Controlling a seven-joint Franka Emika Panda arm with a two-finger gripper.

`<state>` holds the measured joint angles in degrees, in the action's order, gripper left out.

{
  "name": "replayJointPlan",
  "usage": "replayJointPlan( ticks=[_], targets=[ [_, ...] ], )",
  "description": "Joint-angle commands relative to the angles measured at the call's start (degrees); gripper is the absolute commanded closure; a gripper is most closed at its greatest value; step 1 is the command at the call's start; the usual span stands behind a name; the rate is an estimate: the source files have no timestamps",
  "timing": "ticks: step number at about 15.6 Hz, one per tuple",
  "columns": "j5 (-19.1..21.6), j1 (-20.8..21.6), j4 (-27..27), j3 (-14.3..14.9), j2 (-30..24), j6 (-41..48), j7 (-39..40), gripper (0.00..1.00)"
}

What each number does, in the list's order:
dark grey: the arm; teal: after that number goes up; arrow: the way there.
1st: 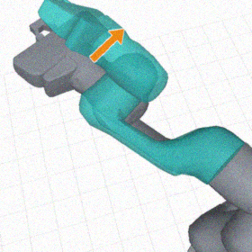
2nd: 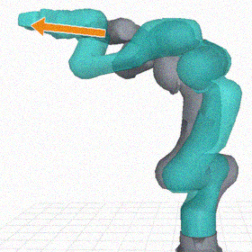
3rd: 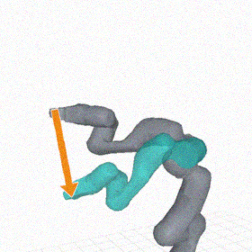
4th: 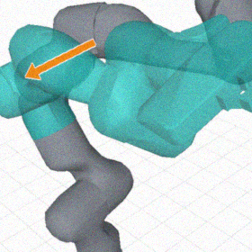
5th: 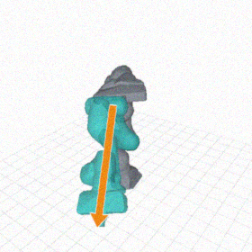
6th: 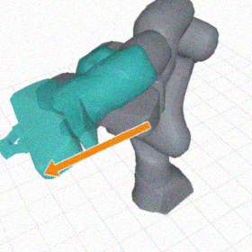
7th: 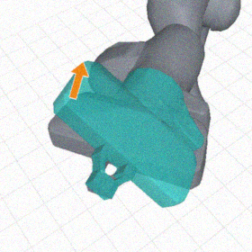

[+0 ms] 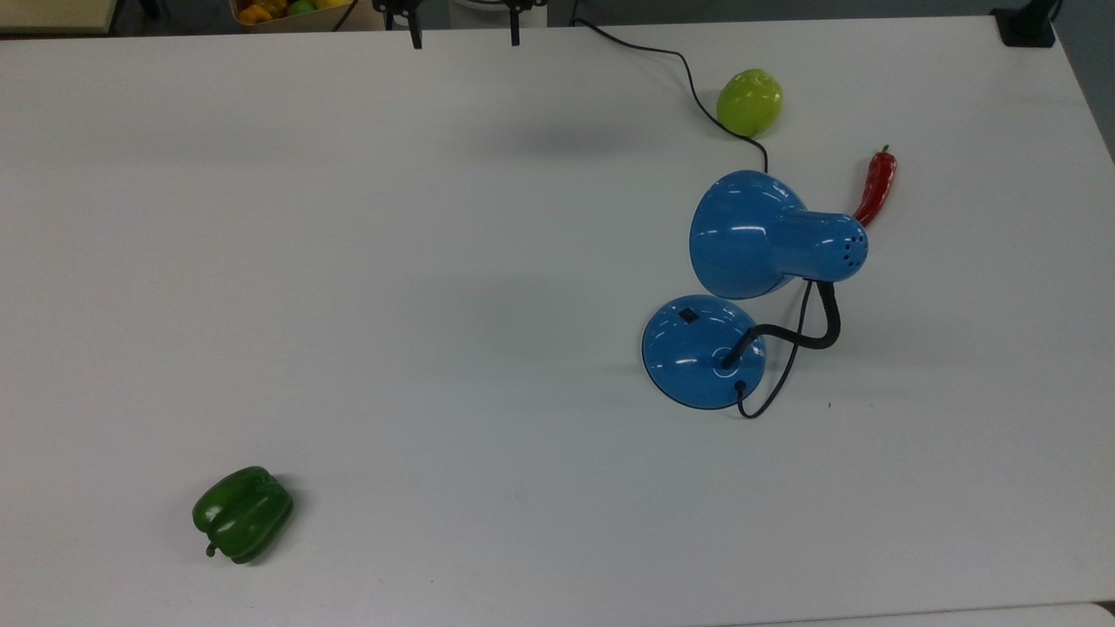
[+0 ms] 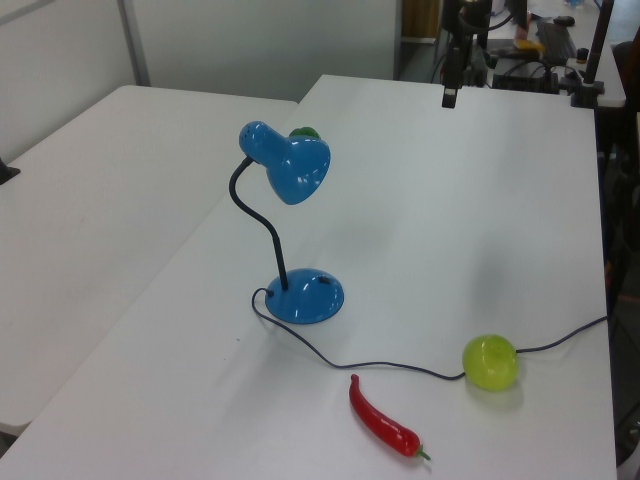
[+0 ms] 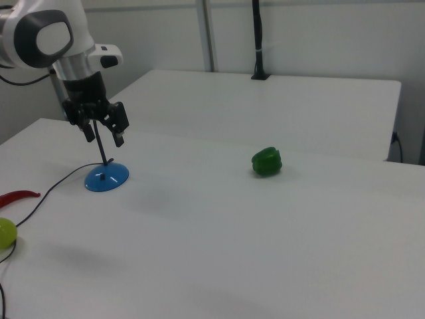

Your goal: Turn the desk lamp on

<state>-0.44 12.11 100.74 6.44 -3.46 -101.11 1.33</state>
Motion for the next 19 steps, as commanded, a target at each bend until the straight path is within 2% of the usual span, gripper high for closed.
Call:
replayJointPlan(
  ticks=[1,3,4,7,15,19],
  targets=[
    [0.3,0.2,0.0,0.4,-0.7,1.3,1.0,0.41],
    [0.3,0.2,0.1,0.4,-0.6,1.1,1.1,0.63],
    [0.3,0.2,0.1,0.4,-0.6,1.0,1.1,0.76],
    [0.4,0.2,0.2,0.3,-0.4,1.1,2.1,1.00],
    [0.6,0.8,2.6,-0.7,-0.1,1.1,2.2,1.00],
    [1.3,0.9,4.3,-2.3,0.6,0.8,3.3,1.00]
  ],
)
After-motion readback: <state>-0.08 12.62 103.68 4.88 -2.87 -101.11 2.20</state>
